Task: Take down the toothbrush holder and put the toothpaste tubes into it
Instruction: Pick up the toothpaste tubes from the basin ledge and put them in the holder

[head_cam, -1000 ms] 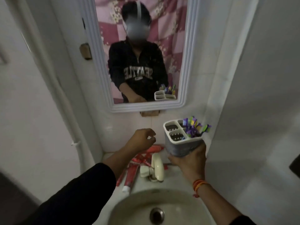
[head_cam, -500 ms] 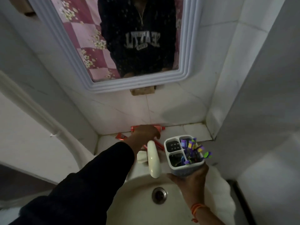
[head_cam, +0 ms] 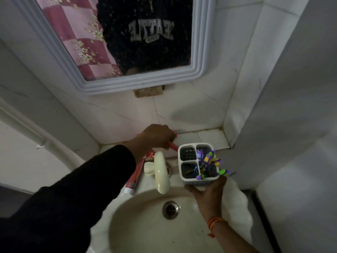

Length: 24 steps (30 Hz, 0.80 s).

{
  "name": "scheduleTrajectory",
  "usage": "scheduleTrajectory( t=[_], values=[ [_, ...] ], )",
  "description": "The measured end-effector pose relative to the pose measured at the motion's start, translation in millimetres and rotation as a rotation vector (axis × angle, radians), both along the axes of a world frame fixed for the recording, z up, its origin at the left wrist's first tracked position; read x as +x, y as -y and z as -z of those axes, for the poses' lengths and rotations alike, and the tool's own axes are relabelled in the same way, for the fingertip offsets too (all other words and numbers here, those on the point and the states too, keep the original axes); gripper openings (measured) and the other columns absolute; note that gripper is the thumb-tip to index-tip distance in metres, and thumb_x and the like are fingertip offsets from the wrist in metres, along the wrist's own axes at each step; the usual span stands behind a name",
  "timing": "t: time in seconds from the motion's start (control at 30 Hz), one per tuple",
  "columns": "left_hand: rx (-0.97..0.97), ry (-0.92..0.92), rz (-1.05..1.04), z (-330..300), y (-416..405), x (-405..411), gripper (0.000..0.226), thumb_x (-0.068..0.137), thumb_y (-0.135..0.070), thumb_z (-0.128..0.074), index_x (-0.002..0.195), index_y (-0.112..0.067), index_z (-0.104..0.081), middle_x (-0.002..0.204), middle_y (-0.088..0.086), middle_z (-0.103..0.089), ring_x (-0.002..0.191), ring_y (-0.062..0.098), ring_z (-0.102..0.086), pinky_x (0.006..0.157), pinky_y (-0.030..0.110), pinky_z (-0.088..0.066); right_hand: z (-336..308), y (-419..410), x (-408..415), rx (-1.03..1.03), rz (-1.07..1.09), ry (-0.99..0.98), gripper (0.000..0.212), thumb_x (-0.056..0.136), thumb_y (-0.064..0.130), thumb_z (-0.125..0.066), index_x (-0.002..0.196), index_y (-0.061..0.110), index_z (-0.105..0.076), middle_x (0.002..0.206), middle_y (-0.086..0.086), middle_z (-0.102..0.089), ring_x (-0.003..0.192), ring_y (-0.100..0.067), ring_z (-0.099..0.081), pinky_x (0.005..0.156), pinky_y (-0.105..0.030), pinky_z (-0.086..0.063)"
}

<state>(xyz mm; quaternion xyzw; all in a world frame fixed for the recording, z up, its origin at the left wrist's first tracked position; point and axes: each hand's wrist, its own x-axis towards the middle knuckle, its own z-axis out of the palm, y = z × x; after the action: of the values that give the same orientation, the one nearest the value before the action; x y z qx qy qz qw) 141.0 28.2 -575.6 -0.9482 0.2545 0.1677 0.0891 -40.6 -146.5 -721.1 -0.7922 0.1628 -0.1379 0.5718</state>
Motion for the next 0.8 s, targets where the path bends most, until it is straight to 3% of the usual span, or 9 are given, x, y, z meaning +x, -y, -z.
scheduleTrajectory(
  t=[0.07,0.2,0.33,0.43,0.6,0.73,0.8],
  values=[
    [-0.167,0.046,-0.052,-26,3,-2,0.037,0.077,-0.042,-0.08,0.111,-0.03,-0.073,0.103,-0.001,-0.071,0.096,0.021,-0.068,0.075,0.03,-0.049,0,2,3,0.005,-0.01,-0.011,0.112,0.049,0.027,-0.1,0.138,0.008,-0.034,0.135,-0.011,-0.052,0.125,-0.023,-0.055,0.103,-0.047,-0.05],
    [-0.346,0.189,-0.076,-74,11,-16,0.027,0.085,-0.028,-0.076,0.111,-0.021,-0.074,0.102,0.004,-0.074,0.089,0.02,-0.069,0.084,0.038,-0.059,-4,8,6,0.081,-0.056,0.003,0.101,0.055,0.019,-0.099,0.139,0.019,-0.044,0.133,0.0,-0.061,0.122,-0.011,-0.06,0.098,-0.034,-0.054],
    [-0.468,0.252,-0.013,-104,30,-33,0.024,0.085,-0.019,-0.076,0.109,-0.019,-0.077,0.099,0.002,-0.077,0.087,0.016,-0.071,0.085,0.035,-0.06,-10,19,7,0.08,-0.119,-0.139,0.065,0.064,0.02,-0.094,0.117,0.022,-0.056,0.105,-0.006,-0.068,0.095,-0.018,-0.067,0.087,-0.044,-0.057],
    [-0.48,0.201,0.024,-105,53,-43,0.025,0.081,-0.024,-0.08,0.105,-0.019,-0.077,0.098,-0.001,-0.077,0.088,0.015,-0.072,0.086,0.033,-0.059,-13,28,9,0.034,-0.161,-0.179,0.06,0.066,0.024,-0.093,0.115,0.017,-0.059,0.1,-0.008,-0.069,0.093,-0.02,-0.068,0.084,-0.035,-0.055],
    [-0.378,-0.033,-0.029,-68,92,-52,0.029,0.088,-0.024,-0.073,0.115,-0.013,-0.073,0.109,0.007,-0.073,0.097,0.022,-0.07,0.085,0.032,-0.057,-16,30,12,0.011,-0.186,-0.199,0.055,0.066,0.022,-0.092,0.112,0.018,-0.062,0.099,-0.008,-0.069,0.094,-0.02,-0.067,0.078,-0.028,-0.052],
    [-0.378,0.005,-0.112,-44,101,-56,0.023,0.082,-0.03,-0.074,0.094,-0.011,-0.08,0.088,0.012,-0.076,0.088,0.031,-0.072,0.076,0.035,-0.059,-17,31,11,0.019,-0.188,-0.186,0.05,0.068,0.02,-0.091,0.107,0.023,-0.06,0.096,-0.008,-0.069,0.092,-0.02,-0.067,0.078,-0.029,-0.052],
    [-0.348,0.038,-0.162,-36,101,-59,0.031,0.083,-0.037,-0.071,0.087,-0.007,-0.076,0.076,0.011,-0.066,0.077,0.033,-0.065,0.068,0.034,-0.052,-17,31,11,0.024,-0.185,-0.186,0.051,0.068,0.023,-0.091,0.108,0.023,-0.06,0.097,-0.008,-0.069,0.092,-0.02,-0.067,0.081,-0.03,-0.052]
  ],
)
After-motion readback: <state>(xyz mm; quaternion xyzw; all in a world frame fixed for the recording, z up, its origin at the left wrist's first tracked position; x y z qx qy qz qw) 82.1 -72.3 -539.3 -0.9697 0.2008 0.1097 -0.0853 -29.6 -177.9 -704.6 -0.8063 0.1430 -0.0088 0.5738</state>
